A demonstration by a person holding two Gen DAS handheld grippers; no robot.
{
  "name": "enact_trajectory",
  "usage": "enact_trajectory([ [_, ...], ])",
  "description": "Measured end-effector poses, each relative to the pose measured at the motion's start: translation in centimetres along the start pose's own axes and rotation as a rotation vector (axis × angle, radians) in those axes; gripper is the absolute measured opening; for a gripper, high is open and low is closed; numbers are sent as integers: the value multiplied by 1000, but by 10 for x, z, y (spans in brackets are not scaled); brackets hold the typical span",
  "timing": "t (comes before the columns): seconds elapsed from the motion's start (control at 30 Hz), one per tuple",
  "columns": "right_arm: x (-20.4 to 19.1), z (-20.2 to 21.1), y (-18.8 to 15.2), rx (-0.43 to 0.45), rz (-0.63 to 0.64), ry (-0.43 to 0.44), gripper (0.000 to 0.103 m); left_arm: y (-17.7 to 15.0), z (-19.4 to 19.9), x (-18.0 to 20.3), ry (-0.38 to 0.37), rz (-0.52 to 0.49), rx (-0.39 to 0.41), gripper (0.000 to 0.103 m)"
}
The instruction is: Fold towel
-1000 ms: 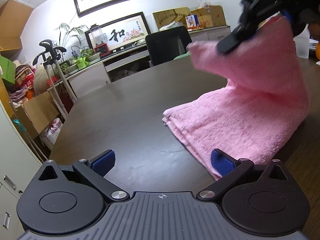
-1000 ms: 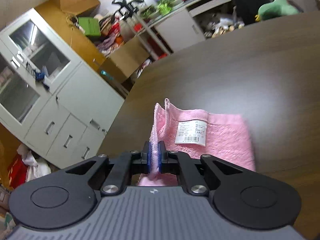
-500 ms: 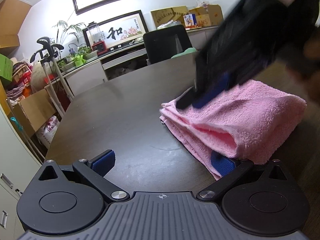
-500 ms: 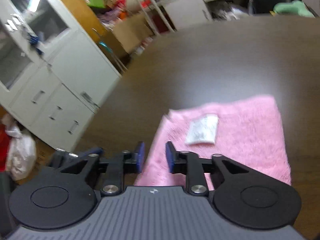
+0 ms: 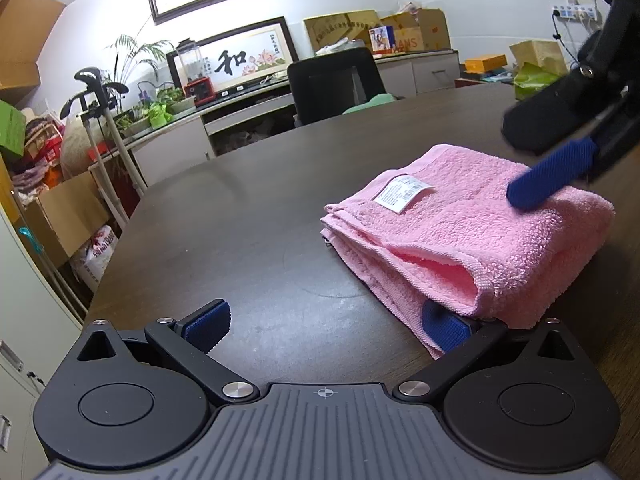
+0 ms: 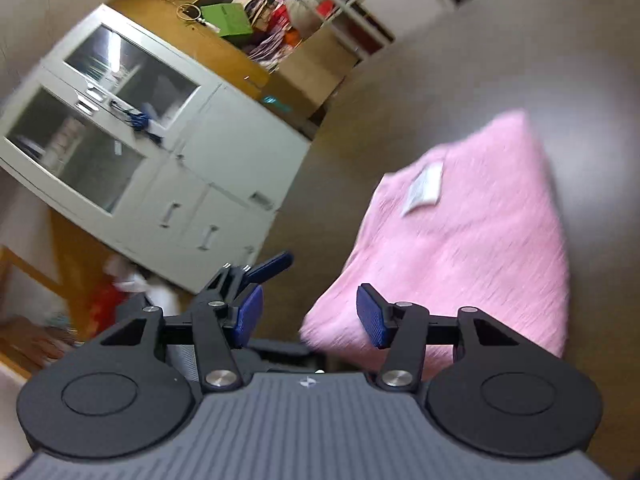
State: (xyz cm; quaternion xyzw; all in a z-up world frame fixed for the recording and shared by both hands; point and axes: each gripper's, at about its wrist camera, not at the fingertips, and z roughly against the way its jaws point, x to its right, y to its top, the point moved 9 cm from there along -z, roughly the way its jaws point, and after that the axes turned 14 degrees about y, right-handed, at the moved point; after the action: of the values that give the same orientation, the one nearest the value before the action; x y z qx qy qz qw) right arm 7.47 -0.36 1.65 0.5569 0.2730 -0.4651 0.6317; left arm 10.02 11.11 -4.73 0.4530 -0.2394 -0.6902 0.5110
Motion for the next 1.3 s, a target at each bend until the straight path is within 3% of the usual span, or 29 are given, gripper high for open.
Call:
enact_trajectory([
  [0.17, 28, -16, -13, -40, -43, -58, 53, 1, 1, -16, 42, 27, 5, 103],
  [0.3, 9, -6, -10, -17, 3, -39, 56, 0, 3, -32, 64, 82, 7, 103],
  [0.43, -4, 13, -5, 20, 115, -147, 61, 2, 13, -39, 56, 130, 36, 103],
  [0.57, -4, 39, -1, 60, 259, -353, 64, 19, 29, -34, 0, 160, 102, 103],
  [0.7, 6, 54, -5, 23, 505, -704, 64, 36, 40, -3, -42, 76, 147, 103],
  [0.8, 10, 43, -12, -40, 638, -803, 64, 38, 34, 22, -60, 17, 128, 103],
  [0.97, 22, 30, -19, -141, 751, -861, 64, 19, 15, 40, -20, -38, 46, 103],
  [1.1, 17, 25, -14, -124, 744, -815, 64, 17, 16, 33, -35, -14, 30, 103],
  [1.3, 7, 19, 3, -80, 732, -710, 64, 32, 31, 17, -22, 65, 104, 103],
])
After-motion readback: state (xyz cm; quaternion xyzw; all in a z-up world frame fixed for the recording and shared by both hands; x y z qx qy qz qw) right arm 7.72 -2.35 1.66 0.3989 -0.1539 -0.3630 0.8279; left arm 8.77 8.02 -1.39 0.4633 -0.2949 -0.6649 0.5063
